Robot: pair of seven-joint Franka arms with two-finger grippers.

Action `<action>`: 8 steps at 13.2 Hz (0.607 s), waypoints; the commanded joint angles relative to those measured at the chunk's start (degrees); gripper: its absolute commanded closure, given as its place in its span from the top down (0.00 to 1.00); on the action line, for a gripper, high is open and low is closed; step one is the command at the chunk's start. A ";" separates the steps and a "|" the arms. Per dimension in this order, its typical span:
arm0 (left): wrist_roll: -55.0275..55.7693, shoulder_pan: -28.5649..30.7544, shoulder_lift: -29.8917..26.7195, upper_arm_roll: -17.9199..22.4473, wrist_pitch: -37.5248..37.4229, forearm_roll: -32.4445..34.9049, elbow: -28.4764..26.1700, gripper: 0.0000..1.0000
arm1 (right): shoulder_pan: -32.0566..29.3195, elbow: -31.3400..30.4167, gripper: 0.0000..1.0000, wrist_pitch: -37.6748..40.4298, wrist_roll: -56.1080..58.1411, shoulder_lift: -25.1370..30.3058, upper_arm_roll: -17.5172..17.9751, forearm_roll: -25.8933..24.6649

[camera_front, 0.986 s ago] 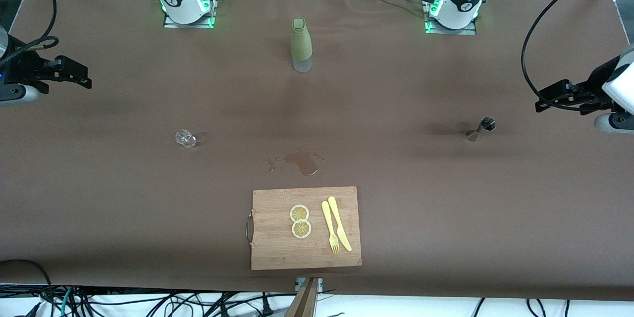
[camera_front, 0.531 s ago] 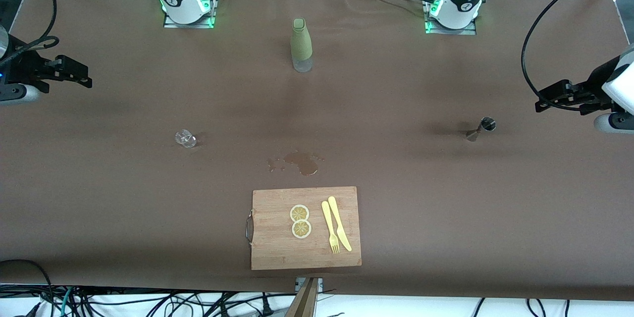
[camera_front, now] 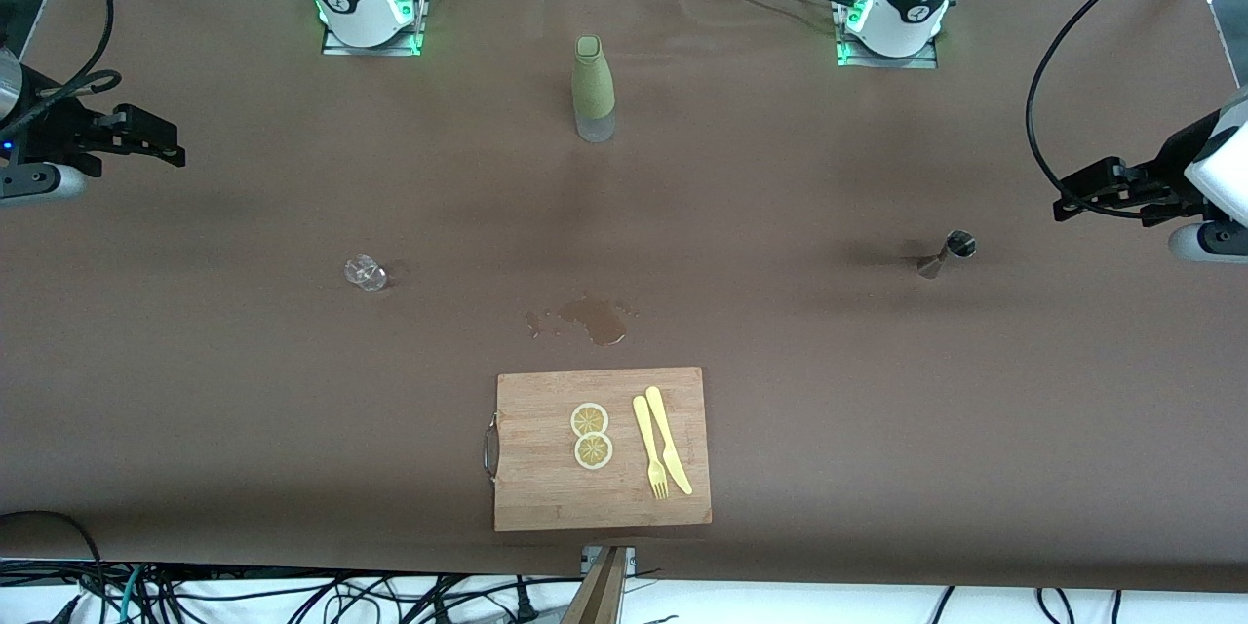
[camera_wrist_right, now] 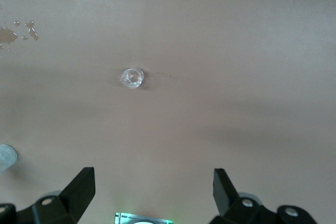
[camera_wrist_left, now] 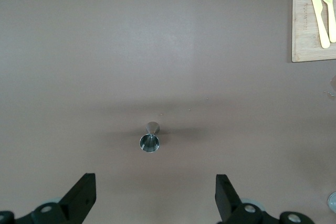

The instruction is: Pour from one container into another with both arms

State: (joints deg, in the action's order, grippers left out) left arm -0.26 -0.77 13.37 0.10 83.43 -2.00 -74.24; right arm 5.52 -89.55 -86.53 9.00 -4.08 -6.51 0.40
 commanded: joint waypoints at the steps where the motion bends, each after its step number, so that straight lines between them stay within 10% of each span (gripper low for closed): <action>1: 0.79 -0.37 1.30 -0.10 -0.46 1.56 2.43 1.00 | 0.19 1.22 1.00 1.28 -0.12 -0.41 0.00 0.04; 8: 0.70 -0.20 1.13 0.33 -0.98 0.08 1.73 1.00 | -1.39 0.87 1.00 2.42 11.46 -3.12 -0.70 1.01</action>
State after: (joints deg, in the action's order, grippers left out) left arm -0.26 -0.77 13.39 0.12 83.42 -2.00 -74.24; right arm 5.21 -89.57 -85.42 15.50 -6.20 -6.89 0.41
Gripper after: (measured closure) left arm 0.000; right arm 0.000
